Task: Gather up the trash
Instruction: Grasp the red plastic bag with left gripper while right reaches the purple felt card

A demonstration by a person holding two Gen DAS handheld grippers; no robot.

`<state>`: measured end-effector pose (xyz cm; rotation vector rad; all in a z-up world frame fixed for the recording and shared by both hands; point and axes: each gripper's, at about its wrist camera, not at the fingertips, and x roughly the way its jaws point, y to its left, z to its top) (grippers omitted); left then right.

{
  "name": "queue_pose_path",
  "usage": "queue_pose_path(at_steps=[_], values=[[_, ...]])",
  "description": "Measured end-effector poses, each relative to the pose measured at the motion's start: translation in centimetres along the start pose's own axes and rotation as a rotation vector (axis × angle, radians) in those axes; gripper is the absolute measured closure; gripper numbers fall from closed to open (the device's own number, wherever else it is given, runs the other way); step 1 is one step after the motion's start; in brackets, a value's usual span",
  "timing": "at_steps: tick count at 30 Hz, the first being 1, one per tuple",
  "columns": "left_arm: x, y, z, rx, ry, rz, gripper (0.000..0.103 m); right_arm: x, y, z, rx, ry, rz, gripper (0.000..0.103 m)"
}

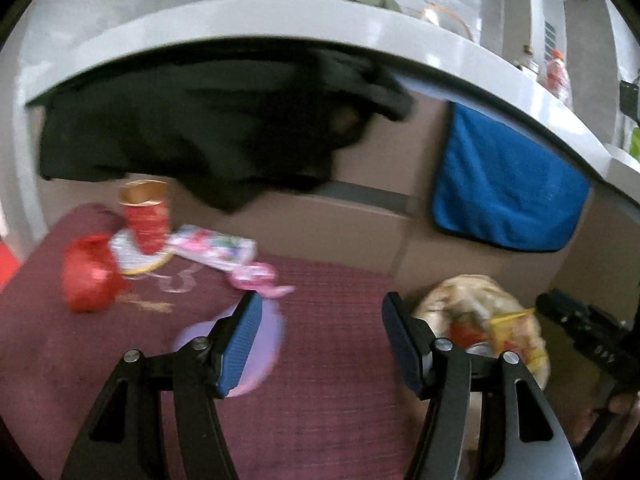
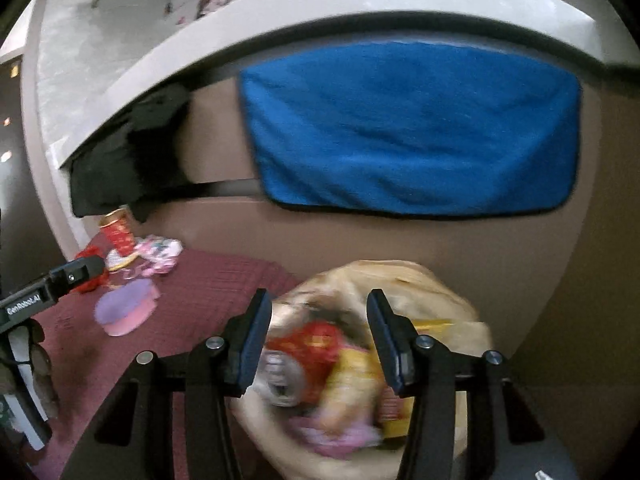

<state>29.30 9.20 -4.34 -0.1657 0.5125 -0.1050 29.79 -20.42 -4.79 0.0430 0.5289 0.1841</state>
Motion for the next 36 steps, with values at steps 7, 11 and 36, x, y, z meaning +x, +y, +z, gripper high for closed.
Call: queue_pose_path(at_steps=[7,11,36], values=[[-3.8,9.4,-1.4,-0.096,-0.050,0.118,0.040,0.3,8.1,0.3,-0.085,0.027,0.092,0.052],[-5.3,14.8,-2.2,-0.164,-0.048,0.161,0.040,1.5,12.7,0.0,-0.134,0.061,0.127,0.052],[9.8,29.5,-0.2,-0.539,0.298,0.029,0.034,9.8,22.3,-2.6,-0.200,0.219,0.236,0.052]])
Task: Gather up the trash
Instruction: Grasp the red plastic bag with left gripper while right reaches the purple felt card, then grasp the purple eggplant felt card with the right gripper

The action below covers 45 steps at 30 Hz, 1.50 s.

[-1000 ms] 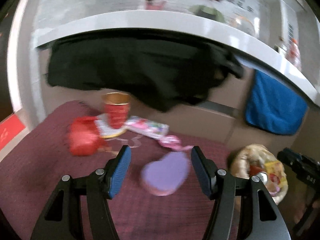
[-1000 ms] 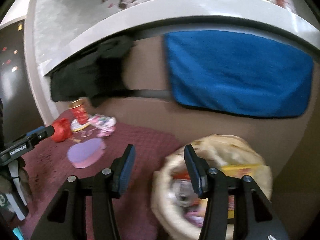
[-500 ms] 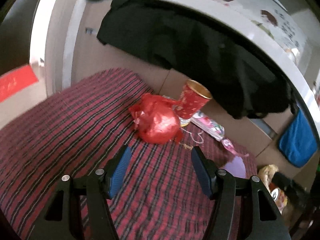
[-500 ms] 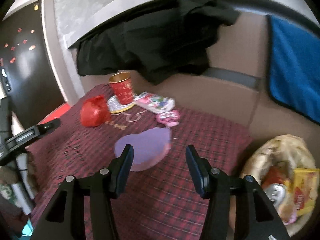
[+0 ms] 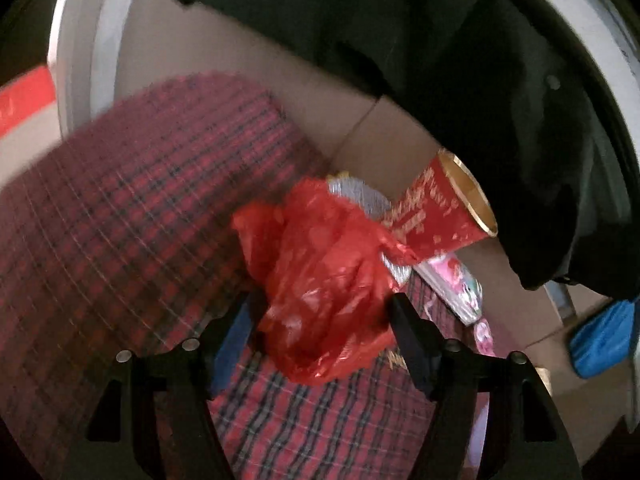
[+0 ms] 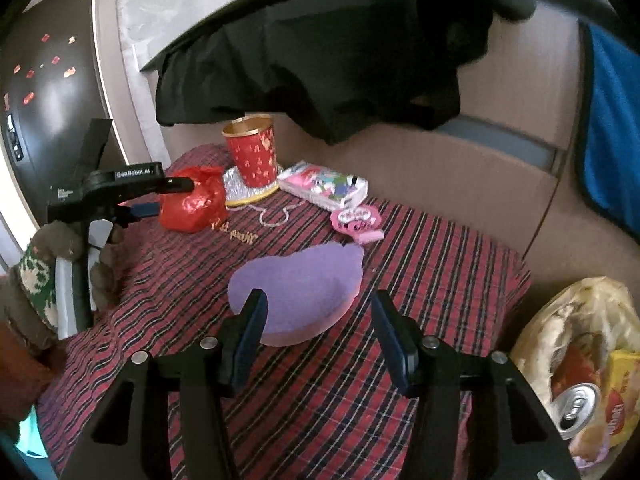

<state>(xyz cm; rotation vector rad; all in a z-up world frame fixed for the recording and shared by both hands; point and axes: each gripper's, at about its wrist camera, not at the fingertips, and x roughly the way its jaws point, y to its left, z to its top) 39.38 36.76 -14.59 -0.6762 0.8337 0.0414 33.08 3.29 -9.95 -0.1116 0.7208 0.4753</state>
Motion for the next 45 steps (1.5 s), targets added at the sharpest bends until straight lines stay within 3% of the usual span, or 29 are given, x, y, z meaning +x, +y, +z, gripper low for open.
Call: queue_pose_path(at_steps=[3,8,10,13,15,19,24,32,38,45], values=[[-1.0,-0.8,-0.9,0.021,0.017,0.003,0.044,1.1,-0.1,-0.2,0.027,0.030,0.025,0.052],[-5.9,-1.9,-4.0,0.103,-0.074,-0.007,0.048,2.7,-0.9,-0.2,0.119,0.053,0.073,0.052],[-8.2,-1.6,-5.4,0.143,-0.142,0.027,0.048,3.2,-1.2,-0.1,0.158,0.063,0.091,0.052],[-10.7,-1.3,-7.0,0.227,-0.293,0.160,0.048,4.1,-1.0,0.2,0.187,0.094,0.117,0.050],[-11.2,-0.6,-7.3,0.218,-0.331,0.186,0.048,4.4,0.1,0.6,0.173,0.092,0.127,0.050],[-10.5,0.6,-7.1,0.176,-0.329,0.144,0.048,4.9,4.2,2.3,0.051,0.064,0.129,0.050],[-11.0,0.9,-7.3,0.193,-0.361,0.135,0.048,6.0,8.3,3.7,-0.070,0.065,0.108,0.050],[-11.1,2.3,-6.8,0.142,-0.363,0.129,0.048,6.7,11.4,4.7,-0.133,0.044,0.110,0.050],[-11.2,4.5,-6.1,0.060,-0.364,0.146,0.048,6.7,13.6,6.3,-0.144,0.028,0.179,0.050],[-11.0,5.9,-6.0,-0.003,-0.342,0.107,0.048,7.3,15.9,6.6,-0.237,0.026,0.123,0.052]])
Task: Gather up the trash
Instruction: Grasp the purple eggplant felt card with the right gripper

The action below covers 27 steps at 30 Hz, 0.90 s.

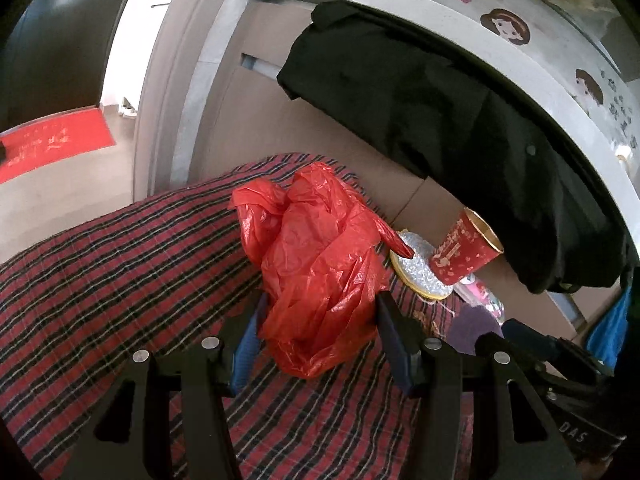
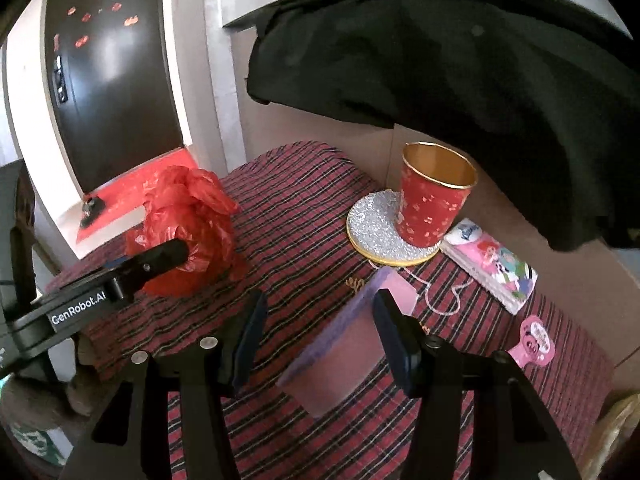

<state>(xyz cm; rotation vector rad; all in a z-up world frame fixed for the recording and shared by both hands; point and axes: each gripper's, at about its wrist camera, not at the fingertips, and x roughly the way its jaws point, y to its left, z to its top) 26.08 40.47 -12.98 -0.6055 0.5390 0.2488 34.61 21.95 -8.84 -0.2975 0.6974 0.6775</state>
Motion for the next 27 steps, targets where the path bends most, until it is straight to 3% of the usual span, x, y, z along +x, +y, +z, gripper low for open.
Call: queue_pose_path(at_steps=[2,5,9,14,20,24,27], values=[[-0.1,-0.1,-0.1,-0.001,-0.003,-0.003,0.048,-0.6,-0.1,0.0,-0.006,-0.027,-0.020,0.052],[-0.2,-0.3,-0.2,0.000,-0.004,-0.007,0.048,-1.9,-0.3,-0.8,0.033,-0.087,-0.163,0.046],[-0.3,-0.6,-0.4,0.011,-0.009,-0.004,0.048,0.4,-0.9,-1.8,0.127,0.000,-0.113,0.043],[-0.5,-0.5,-0.4,0.013,-0.033,0.036,0.048,2.3,-1.2,-1.1,0.248,-0.004,-0.027,0.043],[-2.2,0.9,0.3,-0.028,-0.131,0.114,0.048,5.4,0.2,-0.4,0.212,0.055,-0.017,0.039],[-1.8,2.1,0.5,-0.081,-0.105,0.106,0.048,6.3,-0.2,-0.5,0.217,0.061,-0.034,0.026],[-1.5,2.0,0.4,-0.079,-0.091,0.092,0.048,7.5,-0.1,-0.5,0.213,0.104,-0.010,0.028]])
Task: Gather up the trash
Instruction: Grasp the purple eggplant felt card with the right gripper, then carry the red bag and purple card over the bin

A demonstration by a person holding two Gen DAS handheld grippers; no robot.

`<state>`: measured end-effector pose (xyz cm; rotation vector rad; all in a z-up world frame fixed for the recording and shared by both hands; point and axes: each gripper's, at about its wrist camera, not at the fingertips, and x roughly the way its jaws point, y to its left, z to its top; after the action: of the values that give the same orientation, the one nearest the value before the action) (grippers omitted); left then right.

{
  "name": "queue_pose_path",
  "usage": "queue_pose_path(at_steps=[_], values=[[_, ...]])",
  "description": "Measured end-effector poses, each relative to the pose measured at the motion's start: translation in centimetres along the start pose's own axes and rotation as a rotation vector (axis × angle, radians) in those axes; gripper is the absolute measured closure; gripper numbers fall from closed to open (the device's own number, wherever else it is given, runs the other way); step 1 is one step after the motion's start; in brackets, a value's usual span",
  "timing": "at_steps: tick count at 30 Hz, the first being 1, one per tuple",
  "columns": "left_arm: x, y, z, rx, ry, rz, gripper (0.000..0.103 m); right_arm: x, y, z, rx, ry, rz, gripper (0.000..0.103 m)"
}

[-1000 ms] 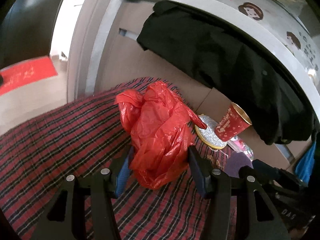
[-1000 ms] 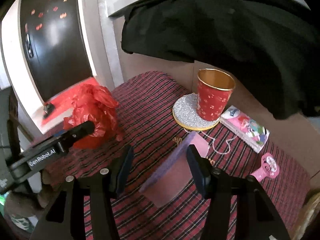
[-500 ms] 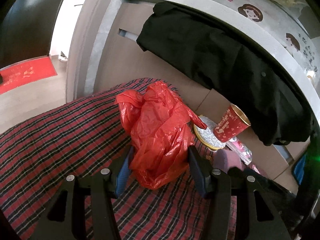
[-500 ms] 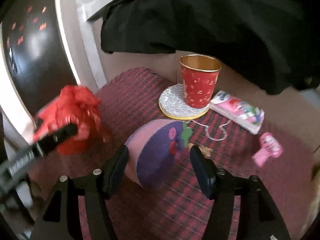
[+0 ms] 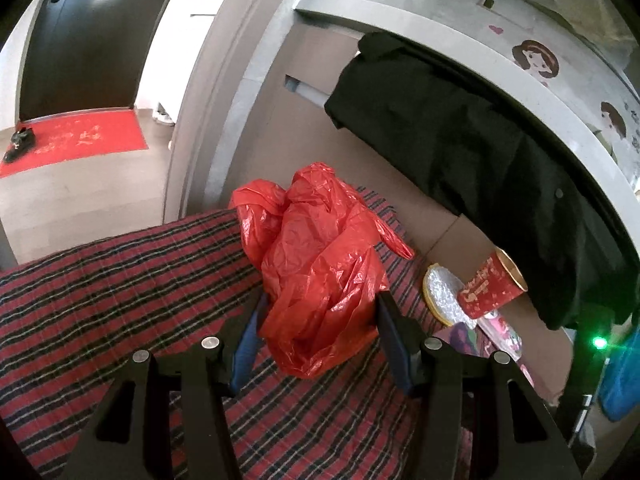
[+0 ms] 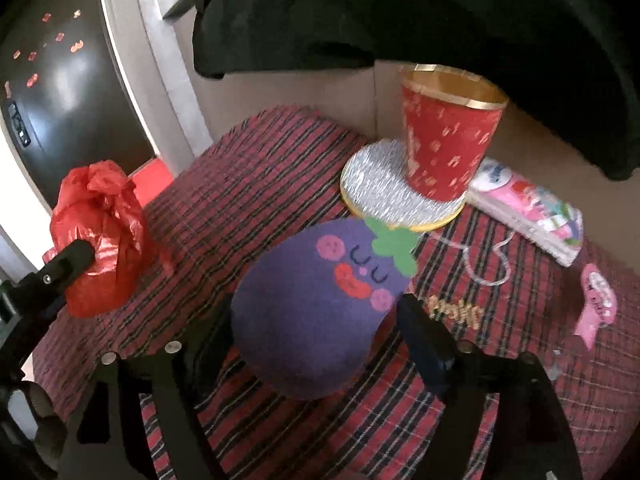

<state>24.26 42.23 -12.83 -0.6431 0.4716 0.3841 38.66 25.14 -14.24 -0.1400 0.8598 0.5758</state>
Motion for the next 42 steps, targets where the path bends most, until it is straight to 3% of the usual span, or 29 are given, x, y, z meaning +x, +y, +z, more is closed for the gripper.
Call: queue_pose_path(at_steps=[4,11,14,20,27,32,42], values=[[0.1,-0.7,-0.4,0.029,0.011,-0.022,0.048,0.0,-0.1,-0.6,0.001,0.002,0.030,0.035],[-0.2,-3.9,-1.1,0.145,0.053,-0.069,0.048,-5.4,-0.6,-1.4,-0.111,-0.088,-0.020,0.037],[-1.9,-7.0,-1.7,0.259,0.018,-0.050,0.048,-8.1,-1.9,-1.6,-0.117,-0.095,-0.027,0.037],[-6.7,-12.5,-2.7,0.345,-0.072,-0.077,0.048,-15.5,-5.3,-2.1,-0.131,-0.212,-0.069,0.037],[-11.4,-19.1,-6.1,0.422,-0.129,-0.100,0.048,-24.1,-9.4,-4.5,-0.130,-0.341,-0.109,0.037],[-14.3,-23.8,-9.2,0.480,-0.145,-0.160,0.048,-29.3,-13.5,-6.8,-0.124,-0.411,-0.162,0.037],[-16.4,-31.5,-15.0,0.572,-0.091,-0.264,0.048,-36.3,-21.1,-12.4,-0.083,-0.458,-0.277,0.037]])
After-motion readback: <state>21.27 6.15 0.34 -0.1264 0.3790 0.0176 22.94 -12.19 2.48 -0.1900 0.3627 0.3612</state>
